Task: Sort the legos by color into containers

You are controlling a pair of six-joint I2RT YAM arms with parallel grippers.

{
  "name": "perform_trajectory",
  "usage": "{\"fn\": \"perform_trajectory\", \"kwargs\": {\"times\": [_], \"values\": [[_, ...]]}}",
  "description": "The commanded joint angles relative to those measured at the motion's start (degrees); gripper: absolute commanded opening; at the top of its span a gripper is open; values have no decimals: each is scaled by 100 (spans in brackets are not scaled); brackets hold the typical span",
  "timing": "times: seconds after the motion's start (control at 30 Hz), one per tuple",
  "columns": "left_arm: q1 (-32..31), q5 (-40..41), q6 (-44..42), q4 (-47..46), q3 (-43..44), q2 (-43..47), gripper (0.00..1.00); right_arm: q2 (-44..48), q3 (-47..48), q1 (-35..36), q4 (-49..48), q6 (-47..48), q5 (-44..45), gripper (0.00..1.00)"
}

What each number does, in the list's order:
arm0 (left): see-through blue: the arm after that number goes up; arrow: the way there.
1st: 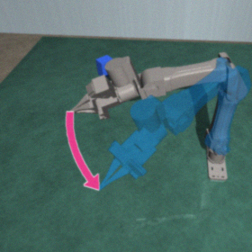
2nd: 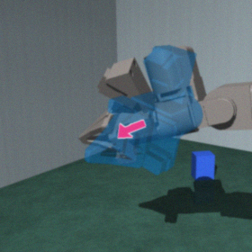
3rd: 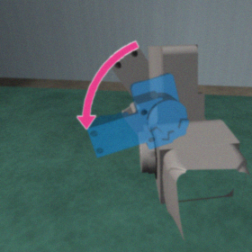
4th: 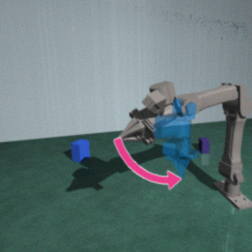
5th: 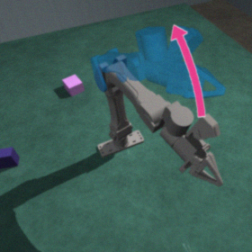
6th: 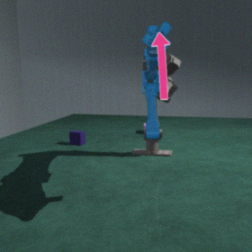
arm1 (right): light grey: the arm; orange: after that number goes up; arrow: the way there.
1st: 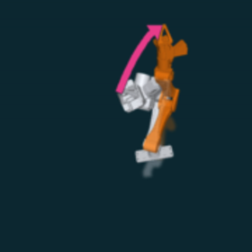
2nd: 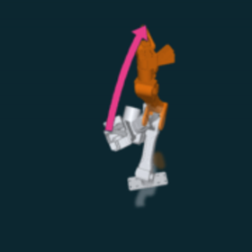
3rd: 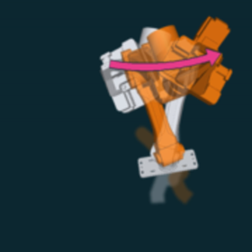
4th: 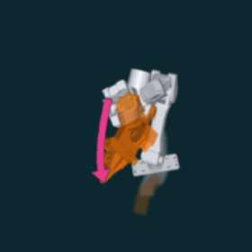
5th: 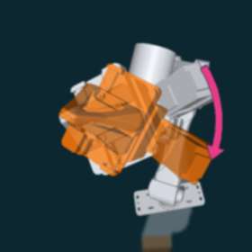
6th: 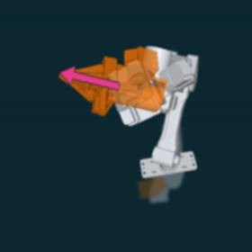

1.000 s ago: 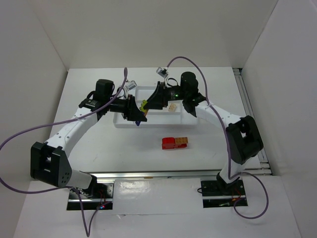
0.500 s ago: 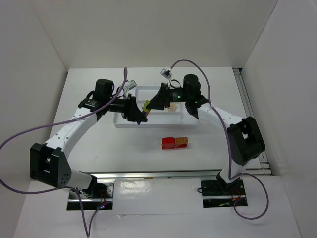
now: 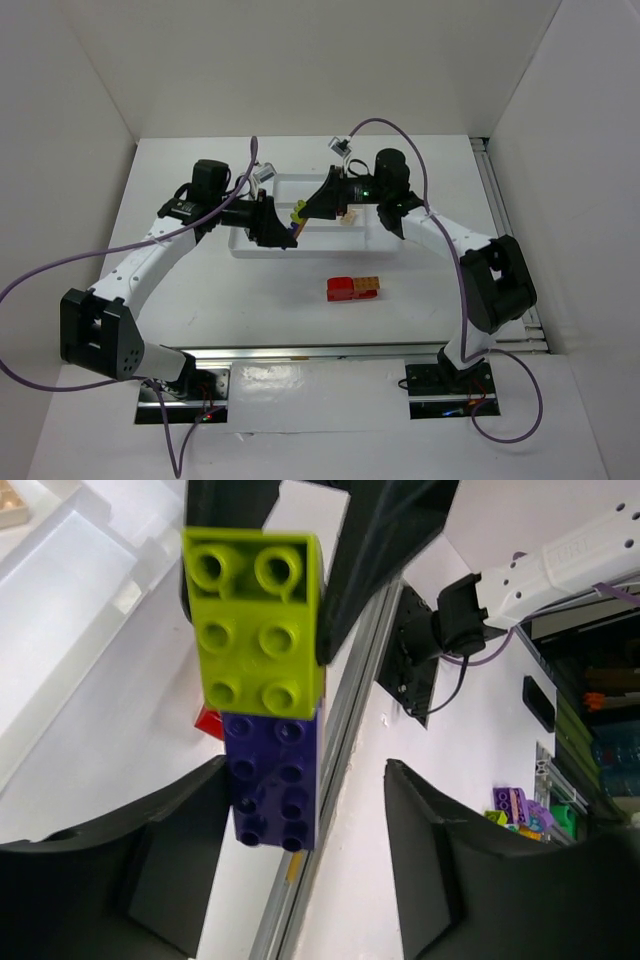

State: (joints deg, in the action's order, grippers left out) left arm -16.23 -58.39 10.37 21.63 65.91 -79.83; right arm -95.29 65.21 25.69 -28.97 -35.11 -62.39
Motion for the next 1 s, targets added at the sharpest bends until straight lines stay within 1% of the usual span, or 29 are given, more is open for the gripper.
{"fn": "perform_trajectory", "kwargs": {"times": [0.0,0.07,0.13,0.17,0.2,0.23,0.27,0.3,0.33,0.37,0.47,0.57,0.63,0.7,0.8,0.87,0.97], "values": [[-21,-375,-193,43,62,12,74,221,-35,-152,-522,-4,113,0],[-21,-427,-193,96,62,-41,74,221,-35,-152,-583,-4,113,0],[-21,-428,-193,96,62,-94,62,221,-35,-204,-583,-57,113,0],[-21,-428,-193,96,62,-94,58,221,-35,-205,-583,-57,113,0],[-21,-428,-193,96,62,-94,43,221,-35,-205,-636,-57,113,0],[-21,-375,-193,96,62,-94,36,221,-35,-205,-636,-57,113,0],[-21,-375,-141,96,62,-155,34,169,-35,-205,-636,-118,113,0],[-21,-375,-141,96,62,-155,27,168,-35,-205,-697,-119,113,0],[-21,-323,-141,96,123,-208,9,168,-35,-205,-758,-179,113,0],[-21,-322,-88,96,124,-208,1,168,-35,-205,-759,-180,113,0],[-21,-94,-27,96,124,-208,0,168,18,-205,-541,-110,60,0],[40,134,44,96,124,-139,0,238,18,-275,-198,223,60,0],[128,327,192,43,124,-33,0,308,-43,-328,22,364,235,0],[303,328,193,43,124,47,0,387,-130,-486,76,365,289,0],[453,469,465,-149,46,178,0,493,-237,-626,75,365,289,0],[585,530,667,-359,-17,231,0,493,-150,-627,434,610,342,0],[726,372,799,-440,-105,231,0,493,-149,-627,849,778,596,0]]}}
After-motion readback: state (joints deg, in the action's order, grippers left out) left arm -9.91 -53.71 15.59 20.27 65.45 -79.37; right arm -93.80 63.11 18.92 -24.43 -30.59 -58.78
